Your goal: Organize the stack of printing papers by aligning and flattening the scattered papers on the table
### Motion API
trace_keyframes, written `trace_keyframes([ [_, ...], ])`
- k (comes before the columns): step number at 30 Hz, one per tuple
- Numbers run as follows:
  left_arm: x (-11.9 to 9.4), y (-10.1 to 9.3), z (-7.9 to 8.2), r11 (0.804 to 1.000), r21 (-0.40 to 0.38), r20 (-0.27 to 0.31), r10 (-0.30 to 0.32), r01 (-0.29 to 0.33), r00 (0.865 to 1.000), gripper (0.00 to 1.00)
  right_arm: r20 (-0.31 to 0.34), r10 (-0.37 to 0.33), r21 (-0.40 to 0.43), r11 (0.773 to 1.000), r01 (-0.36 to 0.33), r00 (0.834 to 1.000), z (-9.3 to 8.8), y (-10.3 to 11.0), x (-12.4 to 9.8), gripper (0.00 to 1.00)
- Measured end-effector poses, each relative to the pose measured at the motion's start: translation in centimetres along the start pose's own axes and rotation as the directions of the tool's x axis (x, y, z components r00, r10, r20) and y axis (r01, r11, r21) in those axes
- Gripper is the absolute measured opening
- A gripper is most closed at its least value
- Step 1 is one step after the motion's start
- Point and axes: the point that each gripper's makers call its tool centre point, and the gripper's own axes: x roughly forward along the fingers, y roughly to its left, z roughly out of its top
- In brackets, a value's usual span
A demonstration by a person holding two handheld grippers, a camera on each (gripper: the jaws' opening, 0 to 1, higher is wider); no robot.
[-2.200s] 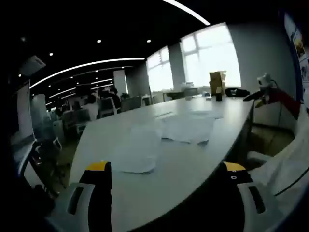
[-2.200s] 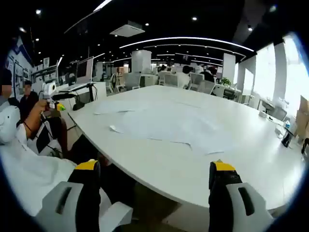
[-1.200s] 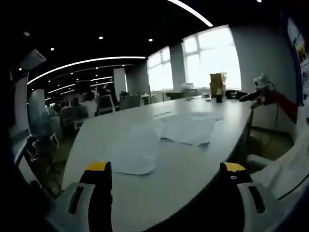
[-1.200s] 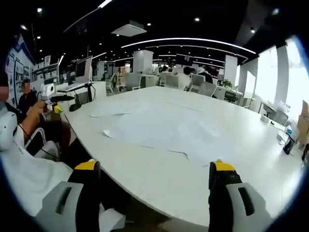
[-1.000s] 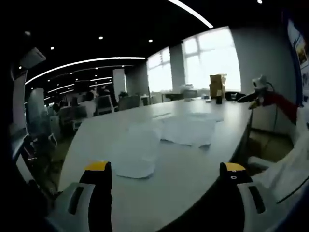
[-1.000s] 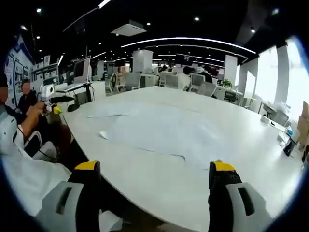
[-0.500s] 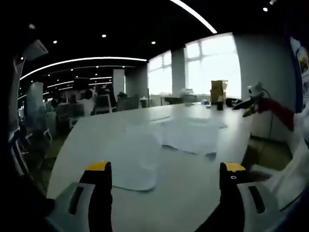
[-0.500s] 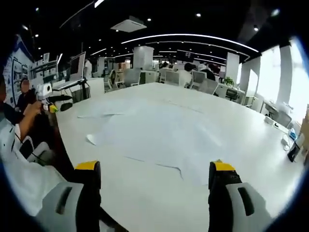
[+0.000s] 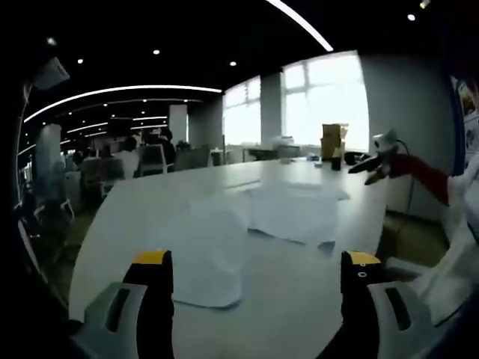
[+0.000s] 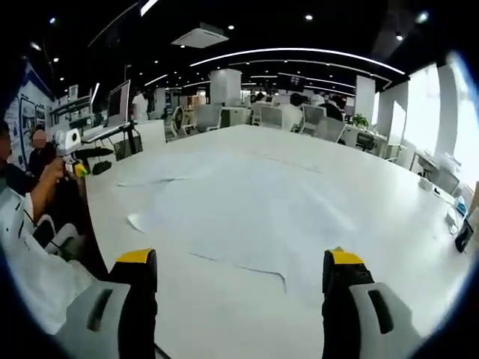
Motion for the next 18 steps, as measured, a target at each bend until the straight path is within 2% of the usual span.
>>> trace_keyframes([
  [12,0.5,-0.1,0.4,1.000,-0.002,-0.011,-0.003,0.002,1.000,0.96,-0.016,-0.003,0.008,1.000,0.003,1.000,0.5,-1.6,0.9,0.86],
  [18,0.4,0.1,1.3,1.000,0.009,-0.001,0.010,-0.010,1.000,0.96,-0.015,0.004,0.000,1.000,-0.004,1.000,0.9,-1.7,1.5,0.86],
])
